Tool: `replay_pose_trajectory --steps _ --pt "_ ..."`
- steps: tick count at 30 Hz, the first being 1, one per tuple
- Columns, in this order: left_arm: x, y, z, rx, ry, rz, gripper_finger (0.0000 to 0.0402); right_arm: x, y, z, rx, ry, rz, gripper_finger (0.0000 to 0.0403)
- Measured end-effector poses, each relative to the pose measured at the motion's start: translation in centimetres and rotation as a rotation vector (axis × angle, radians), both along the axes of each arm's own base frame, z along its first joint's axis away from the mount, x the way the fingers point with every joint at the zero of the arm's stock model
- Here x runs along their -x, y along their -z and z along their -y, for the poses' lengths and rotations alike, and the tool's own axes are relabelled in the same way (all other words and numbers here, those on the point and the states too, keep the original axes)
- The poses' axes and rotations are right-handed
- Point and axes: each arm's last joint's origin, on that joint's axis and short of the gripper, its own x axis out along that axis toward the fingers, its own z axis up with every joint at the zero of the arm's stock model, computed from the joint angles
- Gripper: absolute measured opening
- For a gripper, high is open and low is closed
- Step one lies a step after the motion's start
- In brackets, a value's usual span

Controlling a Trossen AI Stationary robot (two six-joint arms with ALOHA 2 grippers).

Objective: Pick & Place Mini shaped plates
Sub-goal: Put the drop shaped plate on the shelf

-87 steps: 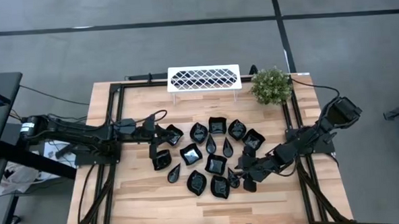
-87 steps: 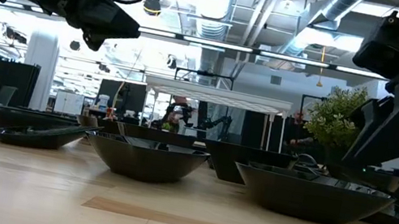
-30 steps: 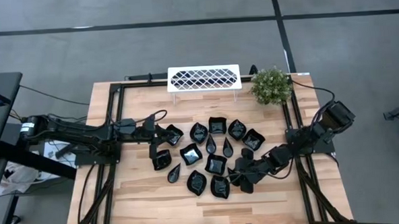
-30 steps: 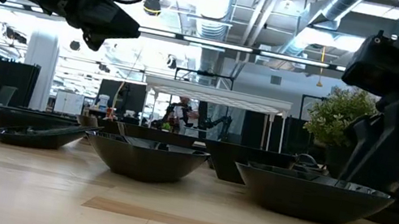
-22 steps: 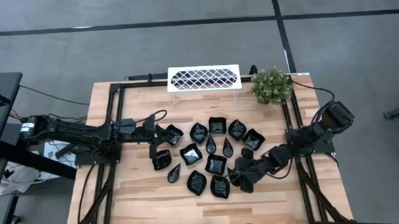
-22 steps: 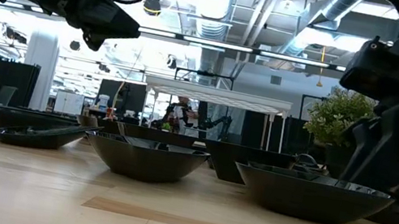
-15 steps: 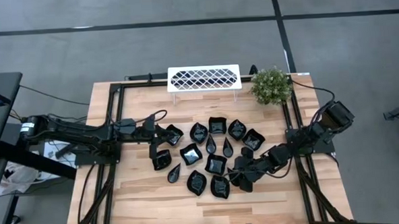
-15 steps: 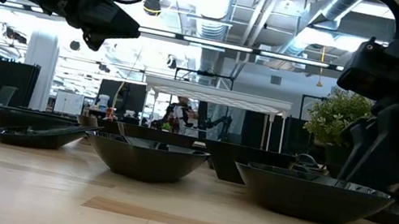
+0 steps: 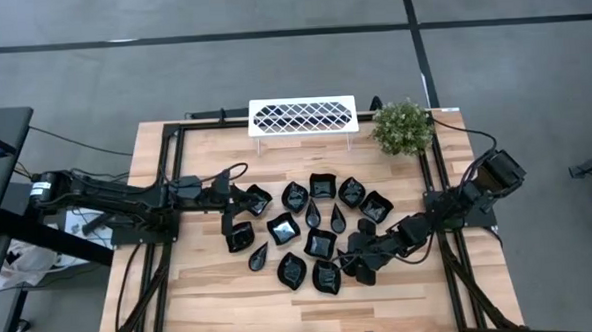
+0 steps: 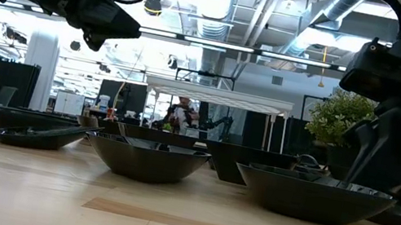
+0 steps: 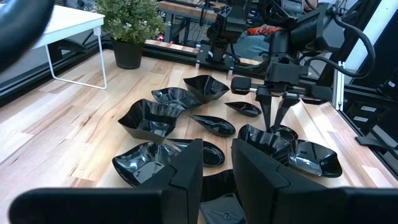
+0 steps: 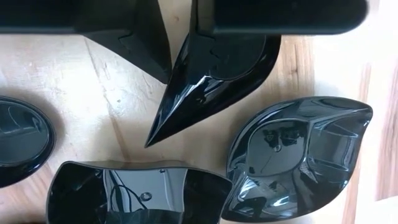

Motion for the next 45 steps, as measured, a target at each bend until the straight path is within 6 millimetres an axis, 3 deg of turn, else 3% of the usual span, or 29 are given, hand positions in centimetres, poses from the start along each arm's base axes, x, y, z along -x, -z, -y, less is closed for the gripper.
replay_pose_trajectory --steps 8,18,29,39,45 --pt "0.0 0.0 0.0 0.0 0.0 0.0 0.0088 0.0 0.0 0.0 -0.003 0.001 0.004 0.0005" --pt "0.0 0.0 0.0 0.0 0.0 0.0 0.0088 0.0 -0.1 0.0 -0.011 -0.003 0.0 0.0005" --pt "0.0 0.0 0.0 0.0 0.0 0.0 0.0088 1.0 -3.2 1.0 -0.033 -0.019 0.046 0.0004" --pt "0.0 0.0 0.0 0.0 0.0 0.0 0.0088 1.2 -7.2 4.4 0.006 0.017 0.211 0.0004" --pt "0.0 0.0 0.0 0.0 0.0 0.0 0.0088 0.9 -8.9 7.9 0.146 0.184 0.312 0.0002"
